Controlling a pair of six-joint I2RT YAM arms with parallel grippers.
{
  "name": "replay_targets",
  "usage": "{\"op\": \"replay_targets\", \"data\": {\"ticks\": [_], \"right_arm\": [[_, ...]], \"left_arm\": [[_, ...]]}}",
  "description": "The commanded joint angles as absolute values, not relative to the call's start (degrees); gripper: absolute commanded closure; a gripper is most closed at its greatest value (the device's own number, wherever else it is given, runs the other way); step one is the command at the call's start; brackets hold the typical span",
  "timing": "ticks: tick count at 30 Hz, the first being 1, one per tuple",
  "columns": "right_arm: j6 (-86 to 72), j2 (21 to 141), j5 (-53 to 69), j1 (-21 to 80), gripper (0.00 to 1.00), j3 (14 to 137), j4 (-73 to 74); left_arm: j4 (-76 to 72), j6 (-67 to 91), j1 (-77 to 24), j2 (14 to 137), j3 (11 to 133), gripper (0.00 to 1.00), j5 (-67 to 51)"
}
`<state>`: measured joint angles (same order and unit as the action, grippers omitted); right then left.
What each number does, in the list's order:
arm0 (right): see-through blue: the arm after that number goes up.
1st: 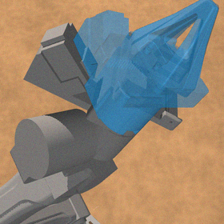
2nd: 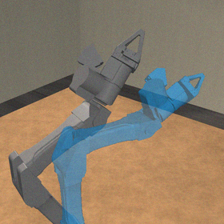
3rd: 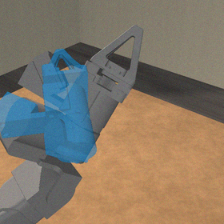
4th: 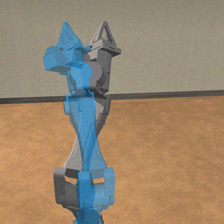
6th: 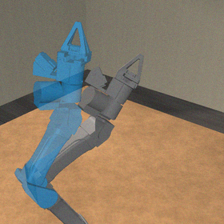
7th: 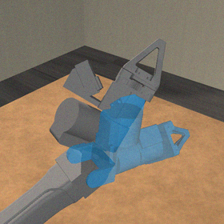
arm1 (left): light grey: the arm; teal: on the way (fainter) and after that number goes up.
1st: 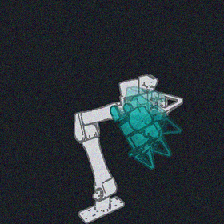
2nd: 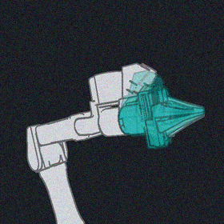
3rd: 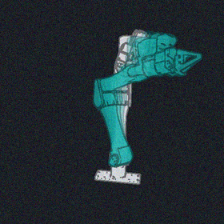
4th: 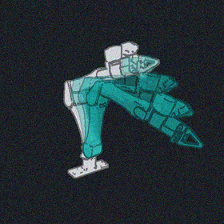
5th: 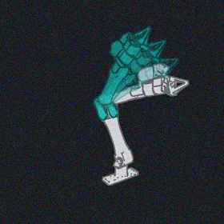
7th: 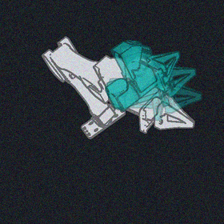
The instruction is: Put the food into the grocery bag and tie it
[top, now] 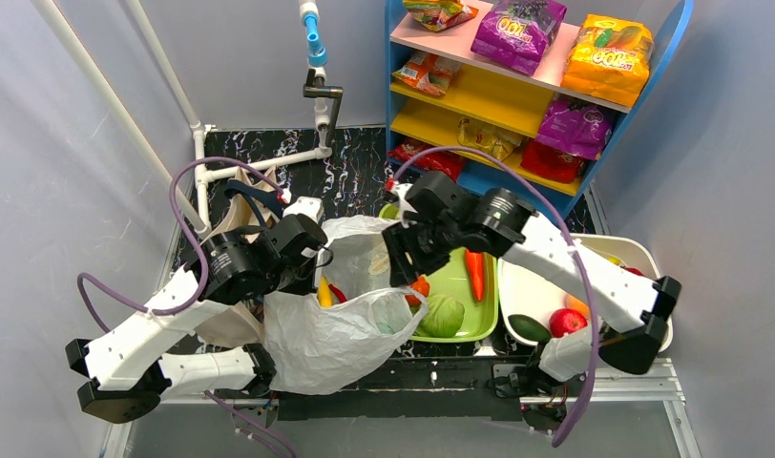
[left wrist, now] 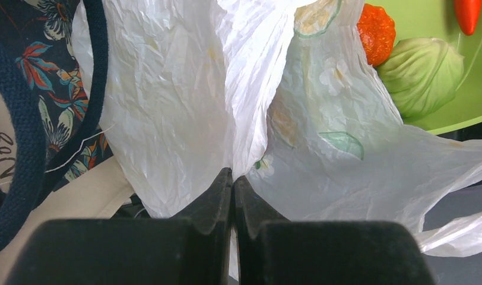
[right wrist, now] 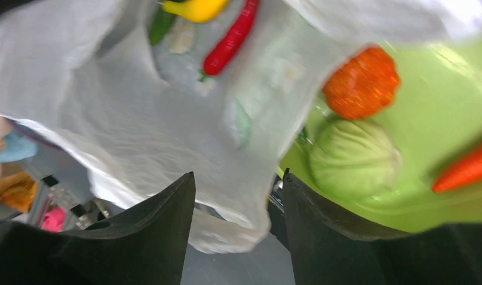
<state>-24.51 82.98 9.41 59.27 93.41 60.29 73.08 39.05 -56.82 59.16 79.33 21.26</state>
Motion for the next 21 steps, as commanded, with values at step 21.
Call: {"op": "replay_targets", "data": {"ticks": [21], "right_arm": [[-43.7,60.6,-18.5,34.7,0.13,66.8,79.5]], "left_arm": [[70.2,37.8,-57.0,60.0,78.0,1.0,19.7]]}}
